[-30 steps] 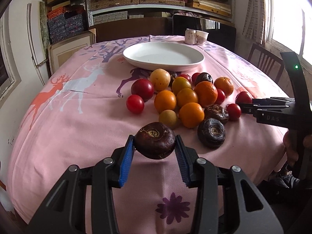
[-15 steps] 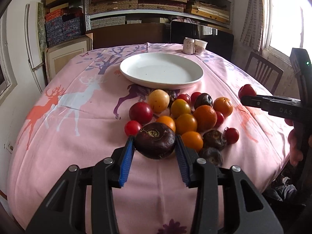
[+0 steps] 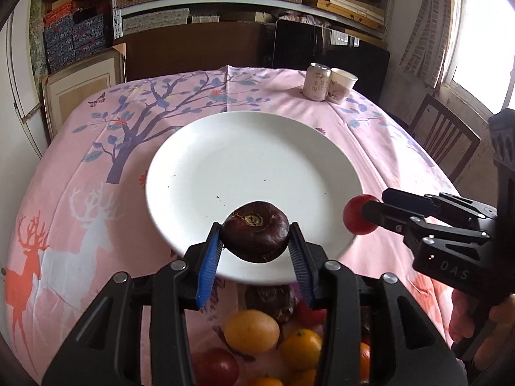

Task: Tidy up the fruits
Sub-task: 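Grasp a dark purple tomato with the left tool while the right tool grasps a red plum, then carry a dark tomato to the plate with the left tool while the right tool carries a red tomato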

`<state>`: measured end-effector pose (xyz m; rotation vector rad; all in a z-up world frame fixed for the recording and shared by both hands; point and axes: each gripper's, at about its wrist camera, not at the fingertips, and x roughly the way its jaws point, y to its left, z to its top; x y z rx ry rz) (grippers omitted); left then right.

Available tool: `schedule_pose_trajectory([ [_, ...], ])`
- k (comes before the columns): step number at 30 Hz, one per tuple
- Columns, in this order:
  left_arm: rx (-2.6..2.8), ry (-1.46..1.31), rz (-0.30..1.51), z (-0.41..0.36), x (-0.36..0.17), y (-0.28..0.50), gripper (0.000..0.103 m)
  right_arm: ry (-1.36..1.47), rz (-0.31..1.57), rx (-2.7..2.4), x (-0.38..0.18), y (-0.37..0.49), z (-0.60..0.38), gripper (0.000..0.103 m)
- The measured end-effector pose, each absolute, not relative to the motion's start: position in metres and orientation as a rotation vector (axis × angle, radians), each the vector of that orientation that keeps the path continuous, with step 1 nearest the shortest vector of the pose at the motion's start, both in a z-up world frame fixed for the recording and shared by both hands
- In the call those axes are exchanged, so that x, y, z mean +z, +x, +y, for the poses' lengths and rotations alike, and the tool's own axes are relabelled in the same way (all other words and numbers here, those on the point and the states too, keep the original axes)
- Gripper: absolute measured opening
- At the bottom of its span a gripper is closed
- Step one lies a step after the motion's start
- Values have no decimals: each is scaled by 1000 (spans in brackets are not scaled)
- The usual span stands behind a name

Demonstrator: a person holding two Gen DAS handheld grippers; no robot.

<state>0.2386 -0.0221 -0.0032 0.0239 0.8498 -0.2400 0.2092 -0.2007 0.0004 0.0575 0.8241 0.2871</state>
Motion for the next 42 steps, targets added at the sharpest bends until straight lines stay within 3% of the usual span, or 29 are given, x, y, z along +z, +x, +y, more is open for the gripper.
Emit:
schedule_pose_trajectory([
  [3,-221,3,897,-19,-16,256,42,87,826,267,2,222,-204,49],
  [5,-222,-21,888,-14,-15,253,58,115,807,272,6,216,-209,53],
  [7,-196,-20,835,-8,-7,237,85,87,783,259,9,202,-211,55],
  [13,-261,10,784,5,5,152,85,49,760,255,5,135,-229,61],
  [21,-354,182,785,-11,-28,36,85,32,799,264,-24,65,-244,61],
  [23,-381,176,801,-16,-35,24,80,28,810,256,-32,55,-243,61],
  [25,-411,197,807,-26,-40,13,62,26,821,257,-38,48,-241,61],
  [29,-399,259,806,-47,-55,8,56,28,827,253,-41,40,-239,61],
  [31,-393,258,831,-55,-63,15,41,31,825,254,-40,38,-239,61],
  [42,-343,193,740,-42,-44,5,40,-22,841,343,-44,25,-225,58],
])
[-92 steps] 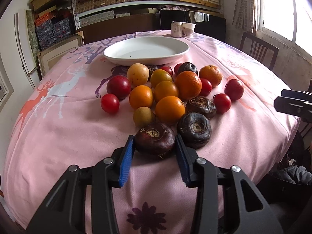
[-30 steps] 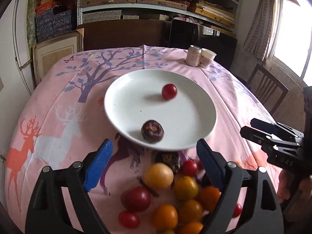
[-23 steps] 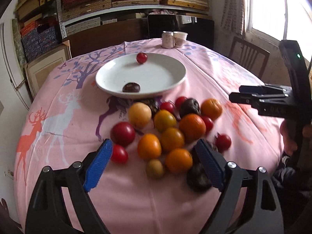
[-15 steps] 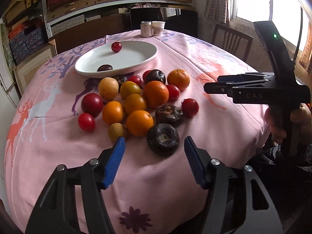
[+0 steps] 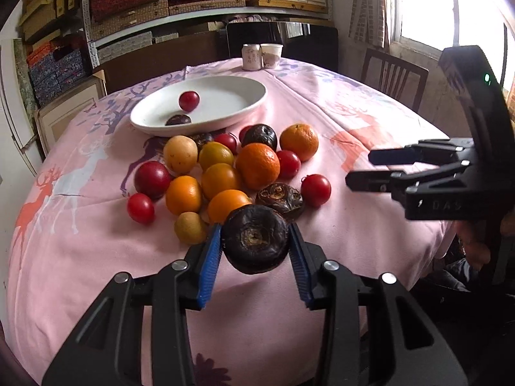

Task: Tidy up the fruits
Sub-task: 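Carry a dark tomato to the plate with the left tool while the right tool carries a red tomato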

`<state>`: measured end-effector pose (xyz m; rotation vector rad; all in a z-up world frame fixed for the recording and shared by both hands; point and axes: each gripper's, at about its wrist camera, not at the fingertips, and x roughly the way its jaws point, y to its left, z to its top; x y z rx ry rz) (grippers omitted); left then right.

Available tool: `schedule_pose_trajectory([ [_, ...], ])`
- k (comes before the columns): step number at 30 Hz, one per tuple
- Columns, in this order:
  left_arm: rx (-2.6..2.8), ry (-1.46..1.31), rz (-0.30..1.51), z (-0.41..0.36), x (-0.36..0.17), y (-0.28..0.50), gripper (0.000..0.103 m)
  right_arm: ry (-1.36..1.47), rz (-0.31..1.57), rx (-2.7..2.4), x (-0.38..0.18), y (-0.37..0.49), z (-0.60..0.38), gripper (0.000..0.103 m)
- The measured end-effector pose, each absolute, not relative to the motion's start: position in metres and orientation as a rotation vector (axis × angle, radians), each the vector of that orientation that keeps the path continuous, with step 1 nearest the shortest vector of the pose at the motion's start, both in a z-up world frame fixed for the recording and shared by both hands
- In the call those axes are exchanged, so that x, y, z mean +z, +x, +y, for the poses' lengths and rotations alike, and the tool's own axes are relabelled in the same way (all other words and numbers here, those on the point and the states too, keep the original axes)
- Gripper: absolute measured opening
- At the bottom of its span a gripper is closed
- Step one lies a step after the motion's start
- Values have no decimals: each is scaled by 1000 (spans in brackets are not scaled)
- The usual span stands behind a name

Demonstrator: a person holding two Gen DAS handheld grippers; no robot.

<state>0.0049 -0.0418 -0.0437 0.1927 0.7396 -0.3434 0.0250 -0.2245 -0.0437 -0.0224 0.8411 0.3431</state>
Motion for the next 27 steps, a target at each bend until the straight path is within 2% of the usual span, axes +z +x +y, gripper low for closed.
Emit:
schedule_pose_trajectory([
  [2,-321,172,727,-31,-35,3,40,-46,850,379,-48,25,-214,53],
  [11,-262,104,783,2,-35,8,40,-11,878,459,-57,39,-189,49],
  [16,-264,99,782,5,-37,7,40,54,892,506,-61,44,-192,40],
  [17,-263,96,782,6,-37,8,40,49,892,506,-62,43,-193,34],
  [19,-260,93,783,8,-38,8,40,30,894,502,-62,41,-193,30],
  [27,-253,74,803,10,-42,13,40,4,880,504,-62,40,-193,29],
])
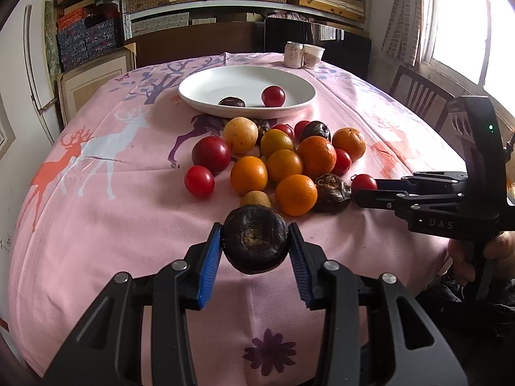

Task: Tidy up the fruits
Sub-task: 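Carry a dark tomato to the plate with the left tool while the right tool carries a red tomato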

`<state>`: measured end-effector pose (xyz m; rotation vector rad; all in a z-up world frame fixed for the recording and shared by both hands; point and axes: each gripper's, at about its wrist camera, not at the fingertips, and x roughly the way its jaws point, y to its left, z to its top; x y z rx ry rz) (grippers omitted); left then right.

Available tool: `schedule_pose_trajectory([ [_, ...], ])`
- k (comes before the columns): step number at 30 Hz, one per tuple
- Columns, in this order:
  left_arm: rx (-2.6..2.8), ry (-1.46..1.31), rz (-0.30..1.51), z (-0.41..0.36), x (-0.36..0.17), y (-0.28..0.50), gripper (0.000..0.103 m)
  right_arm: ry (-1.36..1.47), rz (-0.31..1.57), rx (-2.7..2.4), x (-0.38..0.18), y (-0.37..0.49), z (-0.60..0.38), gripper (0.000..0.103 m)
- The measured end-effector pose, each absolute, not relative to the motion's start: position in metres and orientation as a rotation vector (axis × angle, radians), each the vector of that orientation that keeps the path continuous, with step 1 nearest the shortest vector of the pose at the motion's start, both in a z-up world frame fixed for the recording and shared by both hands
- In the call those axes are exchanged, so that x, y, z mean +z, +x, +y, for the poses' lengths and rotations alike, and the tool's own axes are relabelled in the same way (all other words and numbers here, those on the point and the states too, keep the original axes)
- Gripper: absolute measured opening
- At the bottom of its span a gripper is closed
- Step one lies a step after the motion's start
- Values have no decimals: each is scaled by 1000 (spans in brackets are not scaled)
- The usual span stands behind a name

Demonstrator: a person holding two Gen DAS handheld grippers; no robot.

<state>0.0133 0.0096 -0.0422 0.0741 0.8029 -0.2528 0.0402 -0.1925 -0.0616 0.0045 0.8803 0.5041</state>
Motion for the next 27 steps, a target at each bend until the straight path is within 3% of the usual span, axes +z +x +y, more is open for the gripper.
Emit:
schedule_pose_trajectory([
  [15,-272,46,741,9,-16,36,40,94,757,474,-12,50,-227,29],
  [27,-257,-6,701,-8,26,184,40,138,723,385,27,164,-220,29],
])
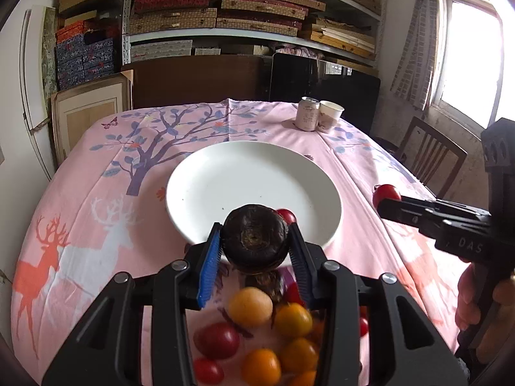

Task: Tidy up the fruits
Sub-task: 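Carry a dark tomato to the plate with the left tool while the right tool carries a red tomato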

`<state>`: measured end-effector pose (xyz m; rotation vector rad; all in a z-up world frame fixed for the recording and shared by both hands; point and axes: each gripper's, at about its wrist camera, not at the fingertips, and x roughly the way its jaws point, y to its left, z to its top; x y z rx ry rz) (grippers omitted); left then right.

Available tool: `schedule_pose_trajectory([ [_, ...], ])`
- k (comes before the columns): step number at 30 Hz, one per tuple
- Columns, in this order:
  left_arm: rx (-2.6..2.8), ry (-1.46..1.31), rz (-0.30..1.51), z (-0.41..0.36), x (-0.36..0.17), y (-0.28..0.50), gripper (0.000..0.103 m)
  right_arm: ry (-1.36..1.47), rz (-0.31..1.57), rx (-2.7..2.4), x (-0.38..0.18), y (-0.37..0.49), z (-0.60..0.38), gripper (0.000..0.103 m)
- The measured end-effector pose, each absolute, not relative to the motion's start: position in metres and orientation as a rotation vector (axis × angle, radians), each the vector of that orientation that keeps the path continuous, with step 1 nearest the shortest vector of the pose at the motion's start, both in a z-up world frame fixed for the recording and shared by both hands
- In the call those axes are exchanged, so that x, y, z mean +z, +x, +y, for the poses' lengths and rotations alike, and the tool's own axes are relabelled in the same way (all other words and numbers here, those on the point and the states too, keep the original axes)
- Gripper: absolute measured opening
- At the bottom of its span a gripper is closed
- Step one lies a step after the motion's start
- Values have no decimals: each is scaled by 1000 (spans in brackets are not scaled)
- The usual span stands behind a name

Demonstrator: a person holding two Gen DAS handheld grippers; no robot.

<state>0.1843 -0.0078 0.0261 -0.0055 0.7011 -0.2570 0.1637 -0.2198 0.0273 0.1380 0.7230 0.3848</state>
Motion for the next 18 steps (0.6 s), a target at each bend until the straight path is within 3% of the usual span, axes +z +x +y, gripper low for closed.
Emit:
schedule_pose_trajectory([
  [7,-242,-13,852,-16,-5,266,42,133,805,336,4,221,-205,34],
  [8,-229,-11,853,-15,-8,268,46,139,808,332,3,222,-205,48],
  [10,-210,-15,825,-11,-8,264,64,148,781,322,5,217,-207,55],
  [18,-220,40,756,-3,2,190,68,123,750,328,3,162,-217,55],
])
